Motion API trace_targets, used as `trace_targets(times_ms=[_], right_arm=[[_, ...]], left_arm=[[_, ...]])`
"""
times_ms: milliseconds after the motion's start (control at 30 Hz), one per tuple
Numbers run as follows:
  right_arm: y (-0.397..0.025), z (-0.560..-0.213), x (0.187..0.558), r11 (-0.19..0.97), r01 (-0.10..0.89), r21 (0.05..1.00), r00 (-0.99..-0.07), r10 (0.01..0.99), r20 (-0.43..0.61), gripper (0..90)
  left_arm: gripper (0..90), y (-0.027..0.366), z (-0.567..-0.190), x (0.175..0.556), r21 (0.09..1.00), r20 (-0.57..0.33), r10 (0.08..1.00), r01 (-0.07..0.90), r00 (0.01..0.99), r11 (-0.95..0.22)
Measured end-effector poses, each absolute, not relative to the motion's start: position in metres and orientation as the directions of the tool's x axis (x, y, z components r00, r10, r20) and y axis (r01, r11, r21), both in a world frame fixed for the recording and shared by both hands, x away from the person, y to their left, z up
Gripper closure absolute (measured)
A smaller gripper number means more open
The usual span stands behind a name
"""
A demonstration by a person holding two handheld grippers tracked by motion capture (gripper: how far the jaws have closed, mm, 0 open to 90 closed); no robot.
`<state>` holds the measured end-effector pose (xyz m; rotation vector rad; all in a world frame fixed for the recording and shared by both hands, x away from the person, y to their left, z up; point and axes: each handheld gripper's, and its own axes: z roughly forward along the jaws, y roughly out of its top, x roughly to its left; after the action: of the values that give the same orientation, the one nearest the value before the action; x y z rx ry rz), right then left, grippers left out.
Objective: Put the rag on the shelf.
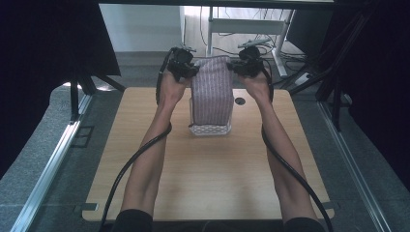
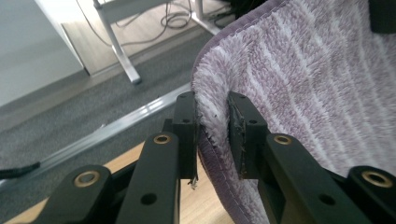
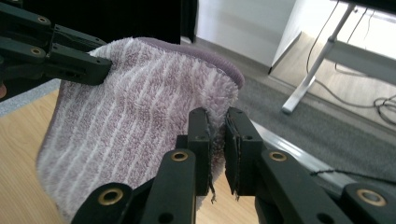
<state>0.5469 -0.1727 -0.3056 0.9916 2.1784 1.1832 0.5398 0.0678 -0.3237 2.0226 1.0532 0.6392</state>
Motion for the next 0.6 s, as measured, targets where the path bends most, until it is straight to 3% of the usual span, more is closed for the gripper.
trace_targets(times_ms=[200,267,367,600], right_arm=[[-0.169,-0.323,0.557,0.389,0.418,0.821,-0.617,0.785,-0.057,77.1],[-0.170,-0.328,0.560,0.387,0.448,0.806,-0.609,0.792,-0.041,69.1],[-0.173,-0.334,0.562,0.376,0.469,0.799,-0.600,0.799,-0.024,64.3],[-0.176,-0.343,0.560,0.393,0.486,0.781,-0.613,0.790,-0.016,57.1]], left_arm=[[71.1,0.063,-0.343,0.551,0.755,0.087,0.845,0.519,0.527,-0.401],[62.1,0.063,-0.350,0.554,0.736,0.087,0.858,0.548,0.506,-0.398],[49.5,0.067,-0.355,0.555,0.741,0.067,0.870,0.560,0.488,-0.371],[37.0,0.078,-0.354,0.550,0.762,0.029,0.878,0.557,0.478,-0.329]])
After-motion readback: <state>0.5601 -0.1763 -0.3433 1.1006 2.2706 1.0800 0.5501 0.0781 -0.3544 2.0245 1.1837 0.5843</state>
